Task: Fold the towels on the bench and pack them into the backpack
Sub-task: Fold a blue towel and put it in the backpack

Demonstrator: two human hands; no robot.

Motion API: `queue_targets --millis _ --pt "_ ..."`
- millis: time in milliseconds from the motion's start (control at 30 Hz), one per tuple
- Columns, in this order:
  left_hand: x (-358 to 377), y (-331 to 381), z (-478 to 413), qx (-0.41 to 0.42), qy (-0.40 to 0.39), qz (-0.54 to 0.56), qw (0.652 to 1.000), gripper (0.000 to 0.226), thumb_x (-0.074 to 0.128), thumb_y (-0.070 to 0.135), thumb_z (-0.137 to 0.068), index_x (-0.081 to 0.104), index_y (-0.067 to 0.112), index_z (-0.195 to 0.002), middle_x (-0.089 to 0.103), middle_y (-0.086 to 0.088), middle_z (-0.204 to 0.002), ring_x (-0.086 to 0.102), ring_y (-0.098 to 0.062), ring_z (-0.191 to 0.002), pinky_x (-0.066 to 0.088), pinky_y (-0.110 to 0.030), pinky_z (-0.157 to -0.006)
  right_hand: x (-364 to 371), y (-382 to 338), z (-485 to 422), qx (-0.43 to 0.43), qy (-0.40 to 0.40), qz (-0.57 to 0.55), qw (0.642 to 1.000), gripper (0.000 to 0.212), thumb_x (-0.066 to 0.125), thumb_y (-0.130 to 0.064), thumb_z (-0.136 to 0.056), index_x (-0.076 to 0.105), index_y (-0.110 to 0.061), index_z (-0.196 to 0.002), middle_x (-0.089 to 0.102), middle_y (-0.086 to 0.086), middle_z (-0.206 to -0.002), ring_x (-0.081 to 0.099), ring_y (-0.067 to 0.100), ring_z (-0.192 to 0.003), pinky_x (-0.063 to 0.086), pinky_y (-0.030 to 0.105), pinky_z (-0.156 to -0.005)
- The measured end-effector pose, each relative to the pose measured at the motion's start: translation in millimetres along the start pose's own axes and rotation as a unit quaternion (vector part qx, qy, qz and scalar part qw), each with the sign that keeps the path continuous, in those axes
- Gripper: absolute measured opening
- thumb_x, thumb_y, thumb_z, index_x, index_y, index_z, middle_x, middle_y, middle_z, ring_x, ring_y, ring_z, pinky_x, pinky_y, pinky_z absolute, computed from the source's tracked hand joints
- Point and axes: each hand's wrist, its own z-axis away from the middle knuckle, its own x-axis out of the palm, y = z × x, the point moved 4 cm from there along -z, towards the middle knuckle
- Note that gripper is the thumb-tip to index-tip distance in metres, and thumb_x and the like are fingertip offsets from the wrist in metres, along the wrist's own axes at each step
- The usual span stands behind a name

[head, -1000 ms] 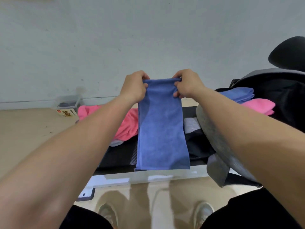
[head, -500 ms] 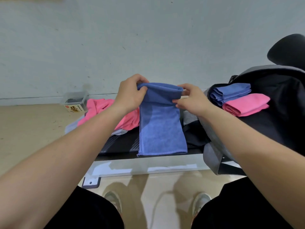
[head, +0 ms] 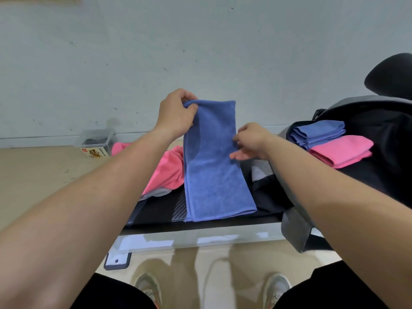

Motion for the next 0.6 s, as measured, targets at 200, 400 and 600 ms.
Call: queue_targets --millis 200,400,600 --pt "0 -10 -9 0.007 -0.026 0.013 1.000 0.014 0.057 0.007 -0.090 0.064 0.018 -0.096 0.066 -0.002 -0.098 0.066 -0.019 -0.091 0.062 -0.030 -0.067 14 19 -18 0.008 -0.016 -0.037 0.999 0.033 0.033 0.003 -0.093 0.052 -0.001 -0.119 0.062 0.017 -0.110 0.074 0.034 -0.082 0.063 0.037 -0.063" --pt "-10 -2 3 0.045 -0.083 0.028 0.995 0.023 0.058 0.004 -0.086 0.066 0.026 -0.086 0.065 -0.002 -0.086 0.063 -0.015 -0.081 0.062 -0.037 -0.073 -7 -7 -16 -0.070 0.029 0.005 0.997 0.050 0.050 -0.002 -0.087 0.046 -0.018 -0.134 0.064 0.009 -0.102 0.061 0.018 -0.061 0.046 0.023 -0.046" --pt "-17 14 28 0.084 -0.125 0.000 0.989 0.020 0.059 -0.001 -0.086 0.069 0.017 -0.089 0.069 -0.010 -0.085 0.064 -0.019 -0.077 0.060 -0.049 -0.077 -23 -40 9 -0.135 -0.026 -0.044 0.989 0.045 0.054 0.001 -0.083 0.060 -0.021 -0.122 0.062 0.003 -0.089 0.055 0.016 -0.069 0.042 0.025 -0.057"
